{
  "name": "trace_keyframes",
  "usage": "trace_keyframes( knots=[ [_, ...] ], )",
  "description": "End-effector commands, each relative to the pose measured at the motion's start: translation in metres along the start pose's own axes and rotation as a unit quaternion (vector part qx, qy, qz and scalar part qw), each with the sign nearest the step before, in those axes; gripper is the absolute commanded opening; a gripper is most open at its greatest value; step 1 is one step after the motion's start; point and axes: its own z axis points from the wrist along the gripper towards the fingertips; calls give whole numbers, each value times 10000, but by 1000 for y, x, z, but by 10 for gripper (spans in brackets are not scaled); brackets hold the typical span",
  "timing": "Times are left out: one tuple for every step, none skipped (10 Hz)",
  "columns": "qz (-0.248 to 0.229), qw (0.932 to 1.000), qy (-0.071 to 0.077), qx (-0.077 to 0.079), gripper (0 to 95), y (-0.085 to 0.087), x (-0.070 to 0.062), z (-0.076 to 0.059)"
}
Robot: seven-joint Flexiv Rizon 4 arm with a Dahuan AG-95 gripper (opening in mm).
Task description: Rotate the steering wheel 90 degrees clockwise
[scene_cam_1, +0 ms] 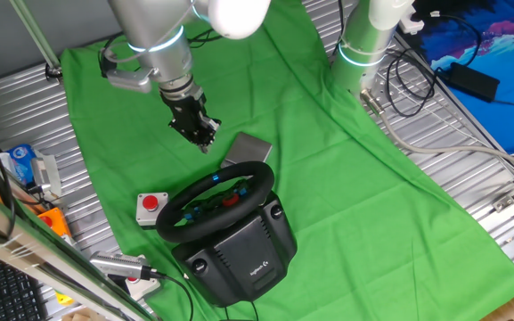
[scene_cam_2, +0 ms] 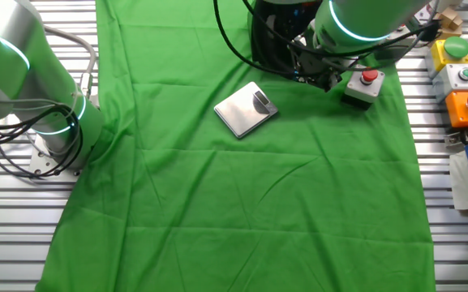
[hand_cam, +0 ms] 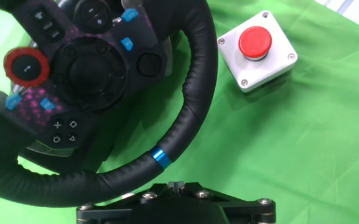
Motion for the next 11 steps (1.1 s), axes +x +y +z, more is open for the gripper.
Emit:
trace_keyframes(
  knots=[
    [75, 10000, 7, 11, 0, 0, 0, 1],
    [123, 9999, -4, 22, 0, 0, -1, 1],
    [178, 9998, -28, 23, 0, 0, -1, 1],
    [218, 9998, -31, 26, 0, 0, -1, 1],
    [237, 9997, -89, 44, 0, 0, -1, 1],
    [323, 9994, -119, 100, 0, 0, -1, 1],
    [530, 9985, -135, 79, 0, 0, -1, 1],
    [557, 9984, -115, 6, 0, 0, -1, 1],
    [566, 9983, -106, -114, 0, 0, -1, 1],
    [560, 9982, -68, -214, 0, 0, -1, 1],
    [541, 9982, -24, -257, 0, 0, -1, 1]
  ],
)
